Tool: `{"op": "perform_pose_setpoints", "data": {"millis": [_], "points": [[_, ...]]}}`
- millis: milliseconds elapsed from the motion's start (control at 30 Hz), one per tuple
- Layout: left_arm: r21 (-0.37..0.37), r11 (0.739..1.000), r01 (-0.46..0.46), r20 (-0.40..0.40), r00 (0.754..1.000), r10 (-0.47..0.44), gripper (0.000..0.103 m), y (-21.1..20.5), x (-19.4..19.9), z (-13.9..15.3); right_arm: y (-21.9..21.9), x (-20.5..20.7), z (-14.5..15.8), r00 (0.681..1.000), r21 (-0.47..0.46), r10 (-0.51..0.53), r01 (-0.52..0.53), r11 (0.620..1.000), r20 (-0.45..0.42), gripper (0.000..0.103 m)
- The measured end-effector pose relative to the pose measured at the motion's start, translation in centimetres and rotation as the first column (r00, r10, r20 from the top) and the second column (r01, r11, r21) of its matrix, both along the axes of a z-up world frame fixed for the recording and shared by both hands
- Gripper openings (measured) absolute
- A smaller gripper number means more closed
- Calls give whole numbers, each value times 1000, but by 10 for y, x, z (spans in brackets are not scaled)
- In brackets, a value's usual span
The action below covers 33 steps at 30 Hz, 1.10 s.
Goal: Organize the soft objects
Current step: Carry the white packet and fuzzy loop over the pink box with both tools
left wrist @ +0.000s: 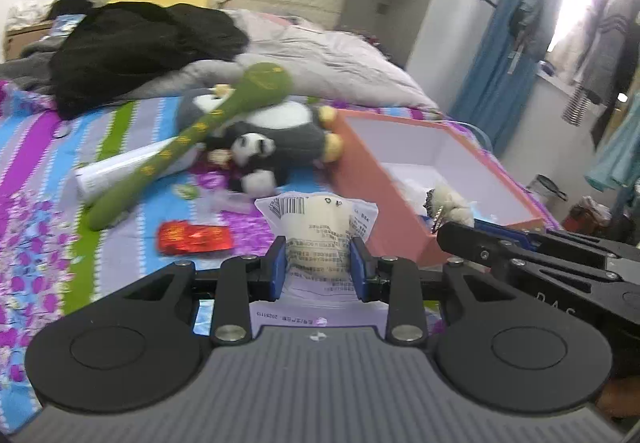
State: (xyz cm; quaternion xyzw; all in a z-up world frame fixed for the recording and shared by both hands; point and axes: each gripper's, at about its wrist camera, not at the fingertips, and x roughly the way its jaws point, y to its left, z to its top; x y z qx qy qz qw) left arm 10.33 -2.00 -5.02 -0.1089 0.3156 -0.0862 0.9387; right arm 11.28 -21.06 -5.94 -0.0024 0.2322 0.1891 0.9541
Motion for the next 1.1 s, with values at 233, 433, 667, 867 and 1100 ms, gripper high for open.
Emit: {"op": "perform_pose_setpoints", "data": {"millis": [233, 433, 667, 867, 1100], "points": [[1, 990, 140, 4, 990, -140, 38, -52, 14, 6, -46, -11, 10, 991, 14, -131, 131, 991, 3, 18], [60, 973, 221, 31, 974, -223, 38, -97, 48, 7, -77, 8, 11, 973, 54, -232, 231, 972, 10, 18], [63, 961, 271, 30, 962, -273, 38, -134, 119, 14, -109, 70, 1, 953, 20, -302, 303, 953, -27, 18], [-27, 946, 324, -79, 942, -325, 38, -159, 210, 17, -147, 119, 19, 943, 45, -324, 328, 944, -74, 18], [-38, 934, 356, -207, 911, -356, 38, -193, 285, 14, -182, 177, 22, 924, 25, -330, 341, 940, -195, 18]]}}
